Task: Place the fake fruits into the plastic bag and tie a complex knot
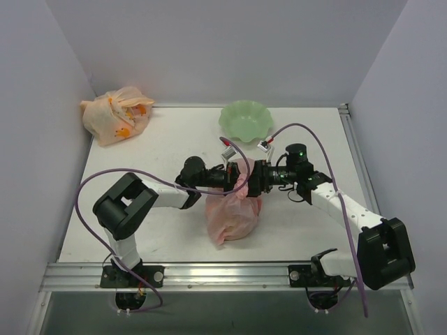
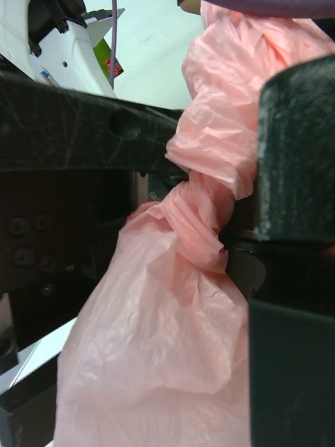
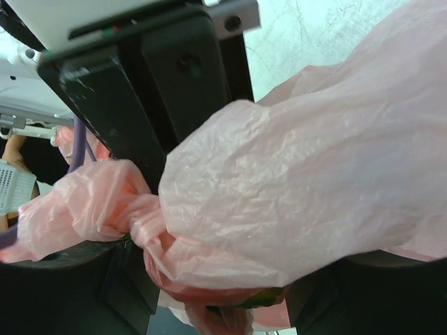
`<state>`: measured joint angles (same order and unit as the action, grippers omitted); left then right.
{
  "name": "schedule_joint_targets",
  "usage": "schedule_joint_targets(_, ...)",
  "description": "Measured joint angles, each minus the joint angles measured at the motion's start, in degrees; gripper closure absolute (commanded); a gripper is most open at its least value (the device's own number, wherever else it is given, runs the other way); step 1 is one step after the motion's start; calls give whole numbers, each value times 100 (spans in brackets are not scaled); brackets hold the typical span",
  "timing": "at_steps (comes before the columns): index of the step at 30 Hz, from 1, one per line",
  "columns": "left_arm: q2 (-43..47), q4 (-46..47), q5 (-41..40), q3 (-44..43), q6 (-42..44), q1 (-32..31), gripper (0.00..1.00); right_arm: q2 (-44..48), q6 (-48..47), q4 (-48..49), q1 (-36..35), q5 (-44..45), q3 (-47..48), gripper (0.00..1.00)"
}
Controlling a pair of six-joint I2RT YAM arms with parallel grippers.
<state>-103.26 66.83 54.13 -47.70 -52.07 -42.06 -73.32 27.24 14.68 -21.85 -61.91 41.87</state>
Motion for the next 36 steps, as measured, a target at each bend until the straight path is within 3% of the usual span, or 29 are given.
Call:
schedule_joint_targets(6,-197,28,79,76,85,-92,100,15,-494,-450,0,-4,24,52)
schedule_joint_targets(17,-238,160,562,87,125,-177,100,892,-2531,-2465,170,232,391,55)
schedule_joint_targets(24,-251,208,649,87,116,-177,100,758,-3305,-3067,203,238,557,57)
schedule_joint_targets(27,-271,203,656,87,116,-177,100,636,-3445,-3169,199,192,605,65)
schedule_joint_targets(28,-273,201,654,85,116,-177,100,621,-3477,-3193,197,166,610,74)
schedule_joint_targets(31,-284,203,656,85,122,-173,98,608,-3532,-3254,195,116,636,88)
schedule_joint_targets(36,-284,286,691,94,166,-155,83,605,-3506,-3320,195,96,669,99)
